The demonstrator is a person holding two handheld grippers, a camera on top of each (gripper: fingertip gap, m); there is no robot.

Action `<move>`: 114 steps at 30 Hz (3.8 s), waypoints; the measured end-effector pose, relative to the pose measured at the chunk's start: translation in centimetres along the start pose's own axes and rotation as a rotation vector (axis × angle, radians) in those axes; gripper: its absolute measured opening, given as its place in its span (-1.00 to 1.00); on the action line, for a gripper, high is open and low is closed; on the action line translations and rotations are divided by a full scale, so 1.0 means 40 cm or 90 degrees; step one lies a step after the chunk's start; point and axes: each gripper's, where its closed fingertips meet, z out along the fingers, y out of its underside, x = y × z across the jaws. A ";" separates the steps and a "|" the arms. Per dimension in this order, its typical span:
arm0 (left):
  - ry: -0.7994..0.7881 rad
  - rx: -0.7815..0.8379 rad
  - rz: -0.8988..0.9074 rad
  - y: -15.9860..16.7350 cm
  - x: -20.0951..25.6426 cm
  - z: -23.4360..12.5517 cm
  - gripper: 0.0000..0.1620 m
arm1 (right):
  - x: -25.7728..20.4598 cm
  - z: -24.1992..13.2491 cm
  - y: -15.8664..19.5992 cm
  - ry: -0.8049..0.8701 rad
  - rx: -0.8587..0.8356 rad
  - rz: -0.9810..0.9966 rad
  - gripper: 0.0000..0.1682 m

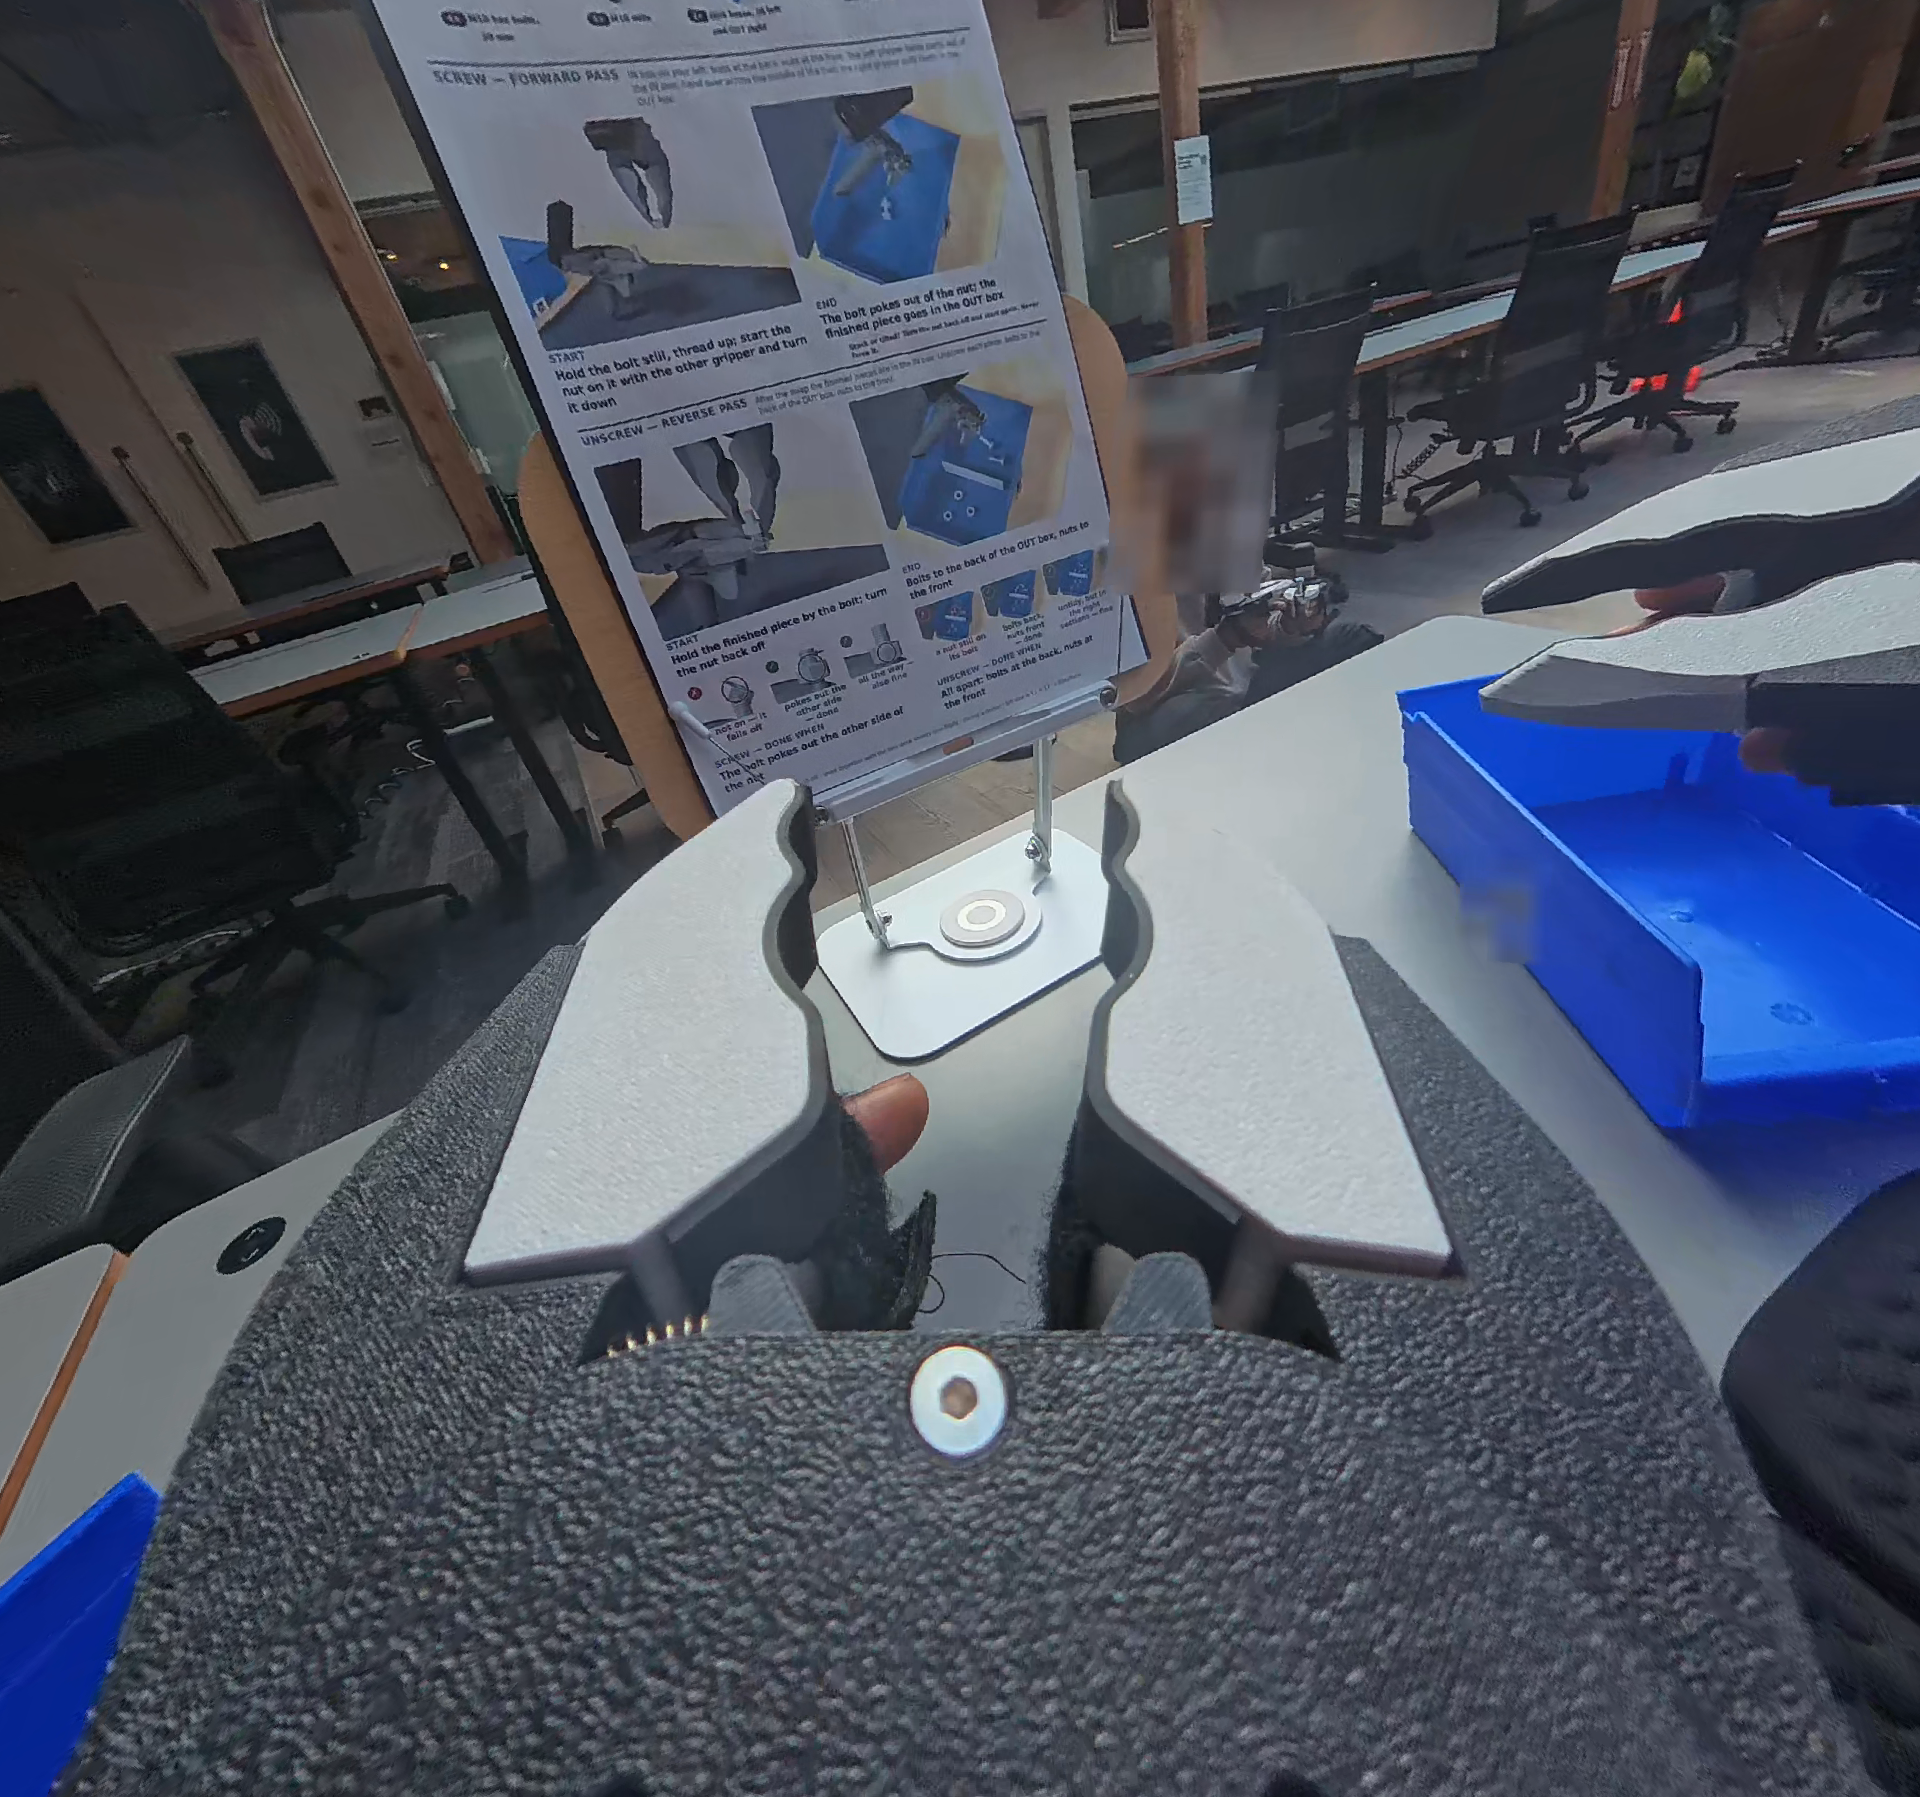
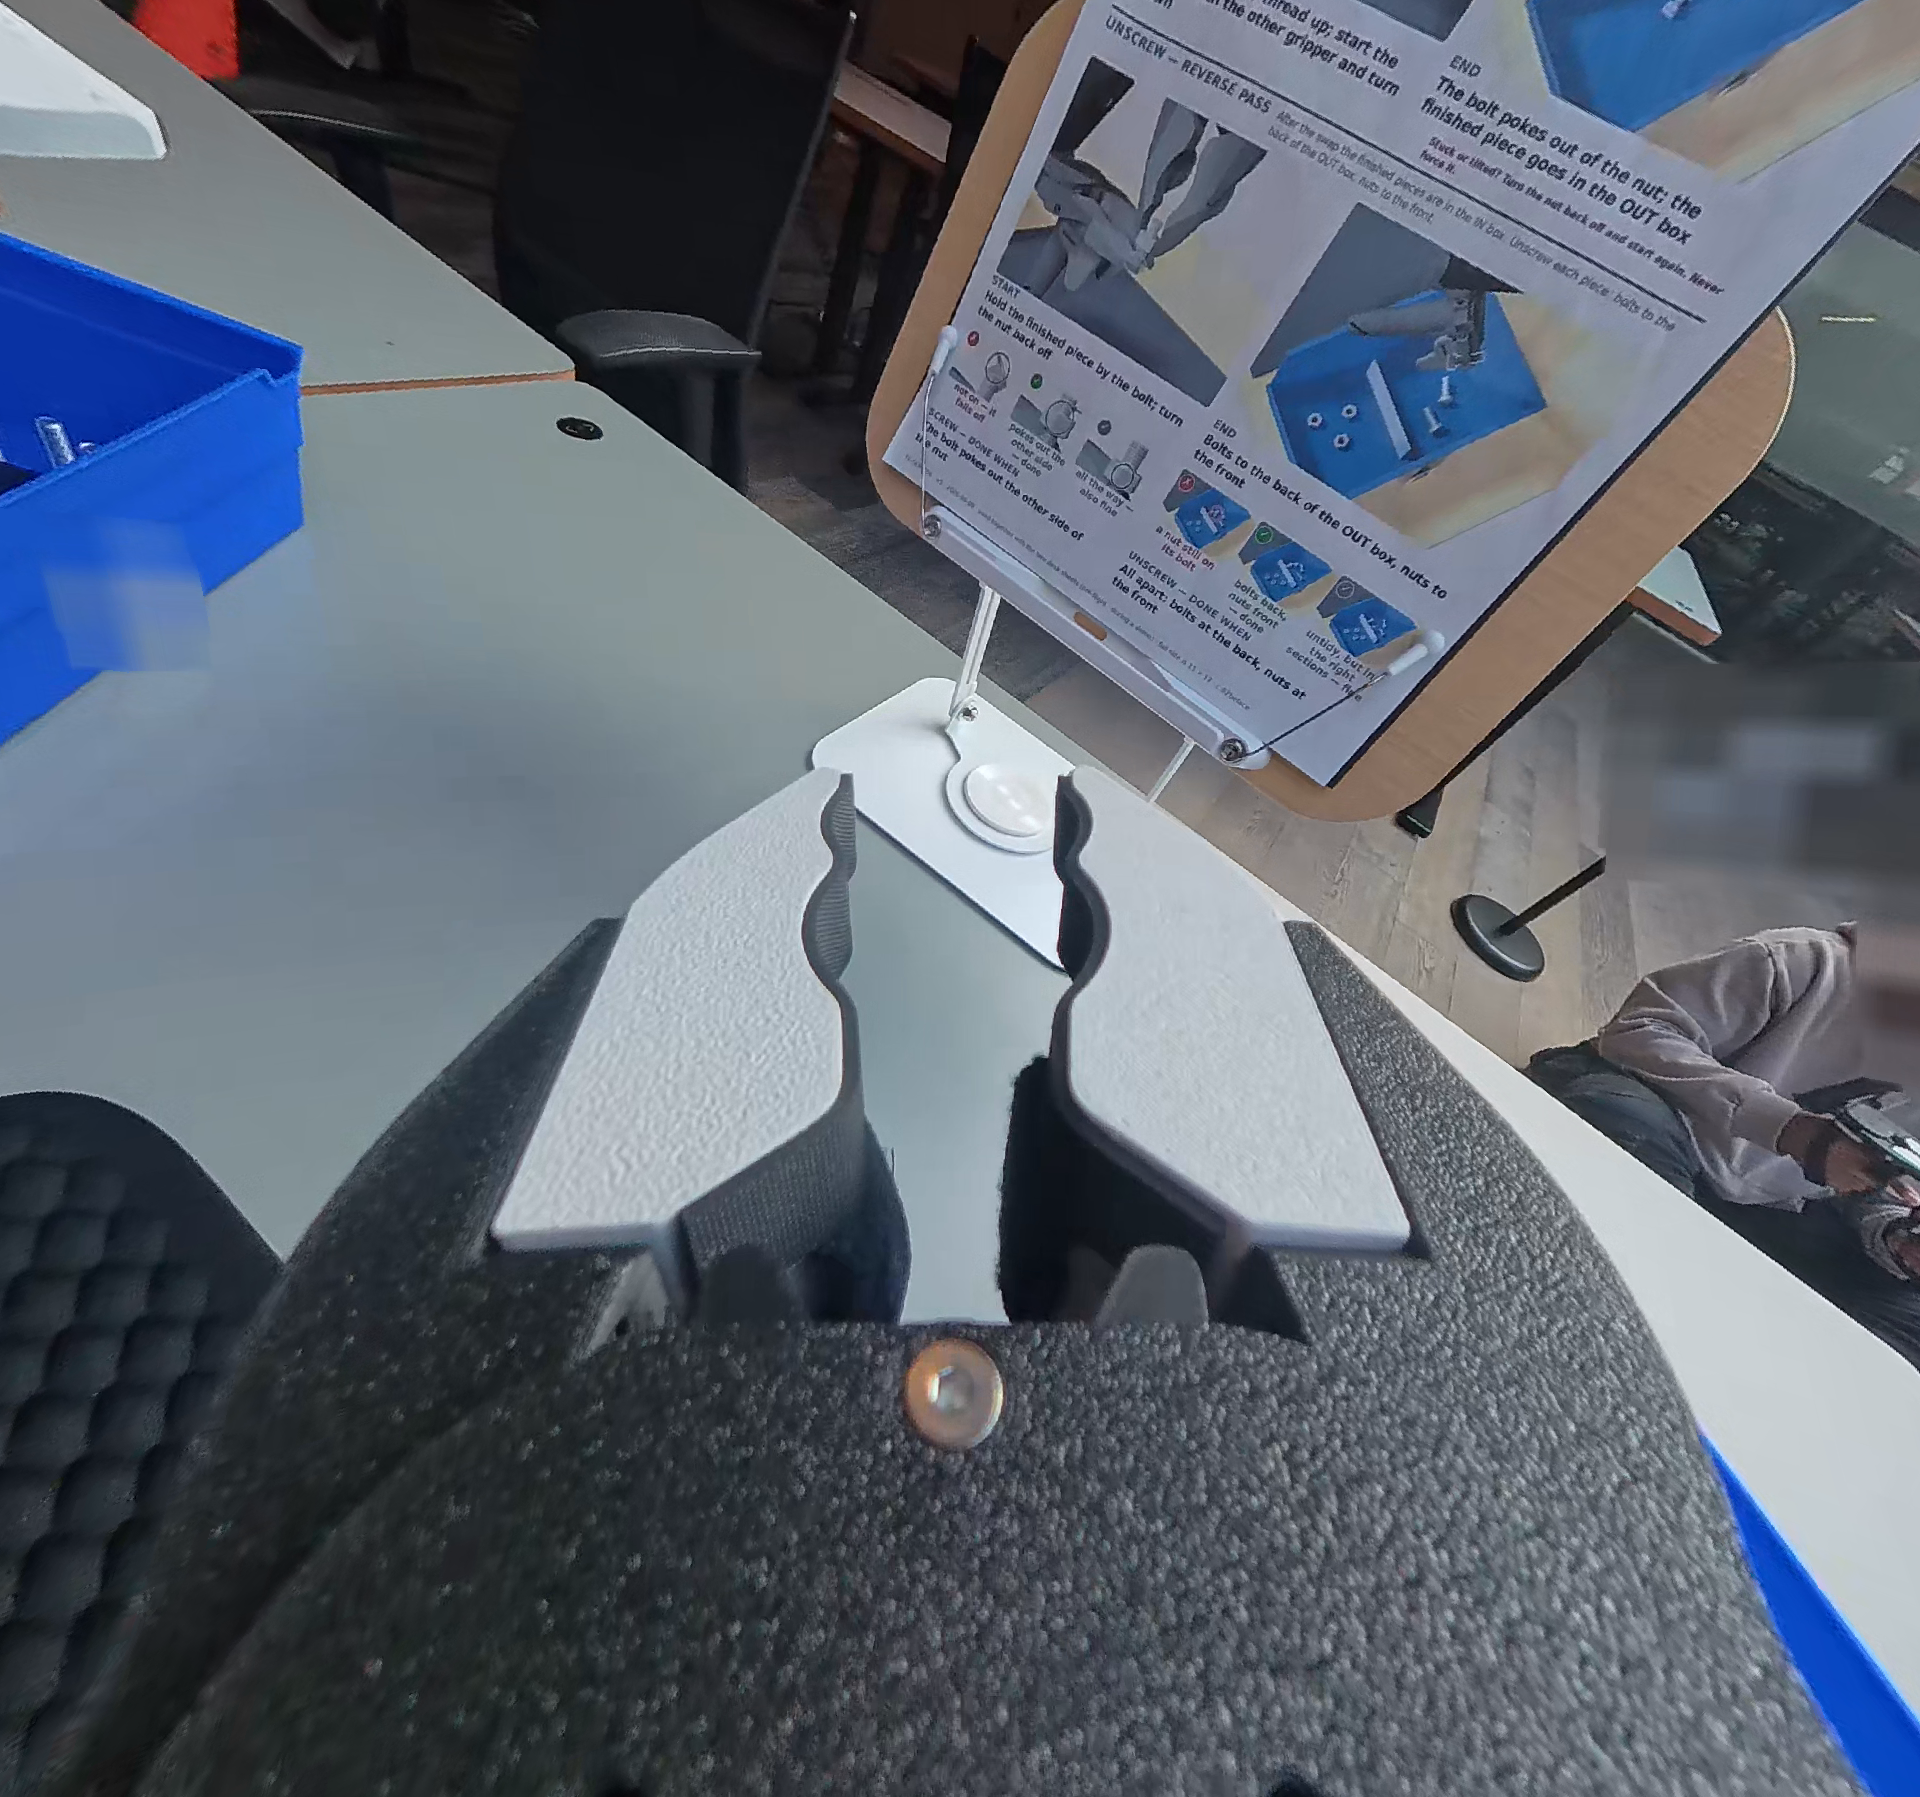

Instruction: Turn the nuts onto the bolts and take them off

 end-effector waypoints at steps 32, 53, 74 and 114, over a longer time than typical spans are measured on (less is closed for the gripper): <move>0.081 0.027 0.068 -0.084 0.159 -0.025 -0.43 | -0.142 -0.138 -0.194 -0.272 0.270 0.190 -0.57; 0.157 -0.096 0.017 0.046 0.124 -0.022 -0.43 | -0.123 -0.086 -0.217 -0.228 0.283 0.200 -0.54; 0.200 -0.161 0.085 0.078 0.298 0.074 -0.42 | 0.021 -0.087 -0.023 -0.191 0.092 0.218 -0.32; 0.113 -0.177 0.063 0.051 0.068 -0.044 -0.44 | -0.013 -0.129 -0.044 -0.116 0.054 0.112 -0.27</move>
